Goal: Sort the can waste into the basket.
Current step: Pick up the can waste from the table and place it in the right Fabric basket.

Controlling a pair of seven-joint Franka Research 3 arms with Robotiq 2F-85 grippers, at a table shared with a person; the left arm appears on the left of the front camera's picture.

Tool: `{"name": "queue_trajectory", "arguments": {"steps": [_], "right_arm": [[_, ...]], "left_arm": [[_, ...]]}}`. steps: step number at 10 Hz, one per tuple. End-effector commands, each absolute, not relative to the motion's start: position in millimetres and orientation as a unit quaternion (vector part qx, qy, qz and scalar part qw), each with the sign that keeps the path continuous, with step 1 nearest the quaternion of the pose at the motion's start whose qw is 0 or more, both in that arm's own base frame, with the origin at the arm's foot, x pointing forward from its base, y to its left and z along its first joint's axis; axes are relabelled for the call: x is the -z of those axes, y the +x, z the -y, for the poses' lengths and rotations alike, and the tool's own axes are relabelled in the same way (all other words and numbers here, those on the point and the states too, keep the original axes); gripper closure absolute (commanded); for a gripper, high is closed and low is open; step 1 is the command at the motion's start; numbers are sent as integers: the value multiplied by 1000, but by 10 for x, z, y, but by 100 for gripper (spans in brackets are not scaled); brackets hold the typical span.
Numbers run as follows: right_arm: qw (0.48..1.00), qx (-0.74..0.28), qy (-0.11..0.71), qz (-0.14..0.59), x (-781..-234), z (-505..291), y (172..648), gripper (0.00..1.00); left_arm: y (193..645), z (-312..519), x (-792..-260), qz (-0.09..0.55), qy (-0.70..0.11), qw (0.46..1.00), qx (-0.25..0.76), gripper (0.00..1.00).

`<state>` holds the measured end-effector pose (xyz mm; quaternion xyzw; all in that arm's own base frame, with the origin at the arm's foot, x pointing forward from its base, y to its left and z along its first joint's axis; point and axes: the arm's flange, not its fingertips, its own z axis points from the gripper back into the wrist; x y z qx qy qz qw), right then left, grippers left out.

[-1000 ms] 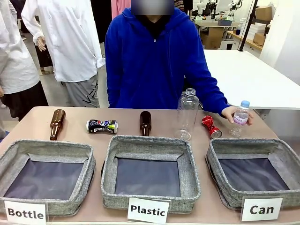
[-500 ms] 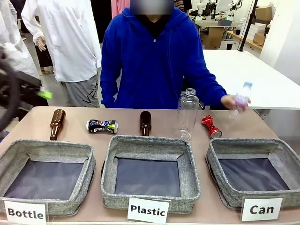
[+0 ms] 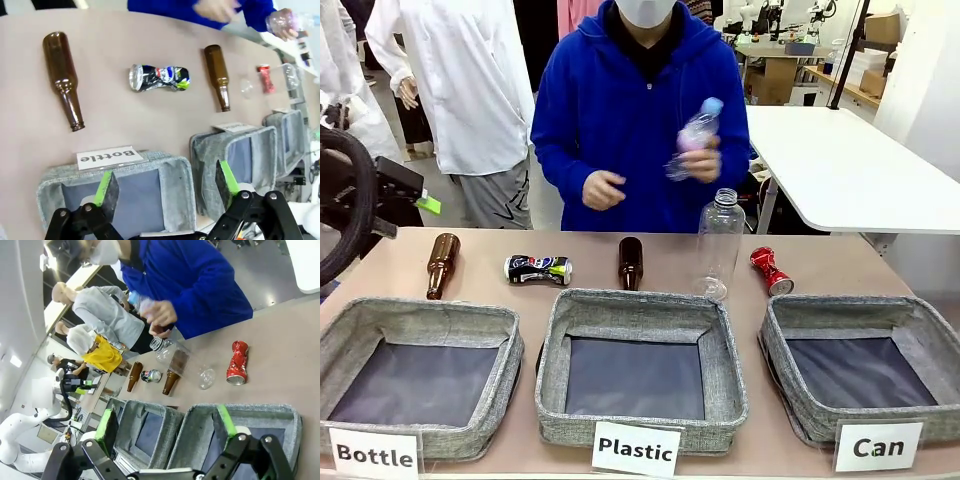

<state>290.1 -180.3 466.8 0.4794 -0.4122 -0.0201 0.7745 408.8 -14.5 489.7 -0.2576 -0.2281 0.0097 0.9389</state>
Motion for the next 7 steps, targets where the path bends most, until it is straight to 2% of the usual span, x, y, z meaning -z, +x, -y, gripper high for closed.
{"name": "queue_trajectory", "arguments": {"steps": [1, 4, 5, 6, 7], "right_arm": [[764, 11, 480, 430, -4662, 1809, 2939, 0], [764, 11, 480, 430, -4662, 1809, 2939, 0], [764, 11, 480, 430, -4662, 1809, 2939, 0], [764, 11, 480, 430, -4662, 1809, 2939, 0], [764, 11, 480, 430, -4662, 1809, 2939, 0]], "left_arm": [[4484, 394, -4921, 202, -226, 953, -21, 0], [5248, 771, -4826, 191, -199, 961, 7, 0], [5362, 572, -4910, 171, -244, 955, 14, 0], [5206, 224, -5032, 147, -312, 936, 65, 0], [4902, -196, -5136, 164, -346, 920, 87, 0]]}}
